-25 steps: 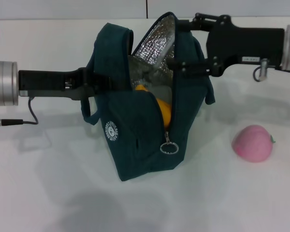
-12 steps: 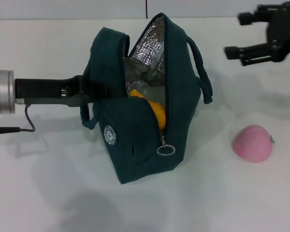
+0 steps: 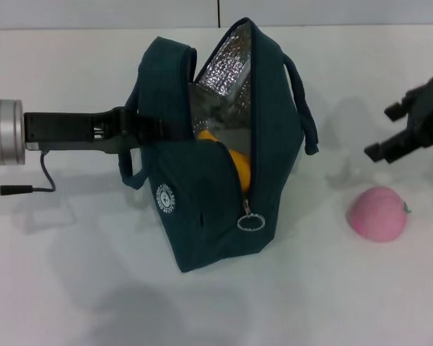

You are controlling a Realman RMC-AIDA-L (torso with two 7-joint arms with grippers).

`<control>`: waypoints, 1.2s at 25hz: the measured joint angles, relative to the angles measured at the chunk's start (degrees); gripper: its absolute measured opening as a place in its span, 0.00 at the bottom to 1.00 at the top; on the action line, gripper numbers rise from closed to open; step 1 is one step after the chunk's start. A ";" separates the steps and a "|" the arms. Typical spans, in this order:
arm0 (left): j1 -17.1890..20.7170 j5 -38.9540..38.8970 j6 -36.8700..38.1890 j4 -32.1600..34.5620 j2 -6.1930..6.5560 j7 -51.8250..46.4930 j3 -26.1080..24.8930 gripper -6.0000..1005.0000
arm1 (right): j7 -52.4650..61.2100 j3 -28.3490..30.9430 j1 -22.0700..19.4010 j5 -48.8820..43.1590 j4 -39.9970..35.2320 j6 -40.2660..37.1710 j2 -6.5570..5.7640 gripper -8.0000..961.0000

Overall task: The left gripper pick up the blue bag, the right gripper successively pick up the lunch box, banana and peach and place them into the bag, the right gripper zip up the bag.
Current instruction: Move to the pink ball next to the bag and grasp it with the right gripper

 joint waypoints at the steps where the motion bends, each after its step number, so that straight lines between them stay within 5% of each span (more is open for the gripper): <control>1: -0.03 -0.06 0.03 0.00 -0.02 0.01 0.04 0.06 | 0.66 -0.81 0.47 -0.58 0.50 -0.28 -0.01 0.89; 12: -0.08 -0.17 0.10 -0.09 0.01 0.01 0.34 0.06 | 5.08 -9.95 5.41 -5.63 11.05 0.81 0.42 0.89; 30: -0.42 -0.21 0.11 -0.09 0.18 0.00 0.39 0.06 | 5.42 -12.02 6.81 -8.57 17.44 4.49 0.45 0.89</control>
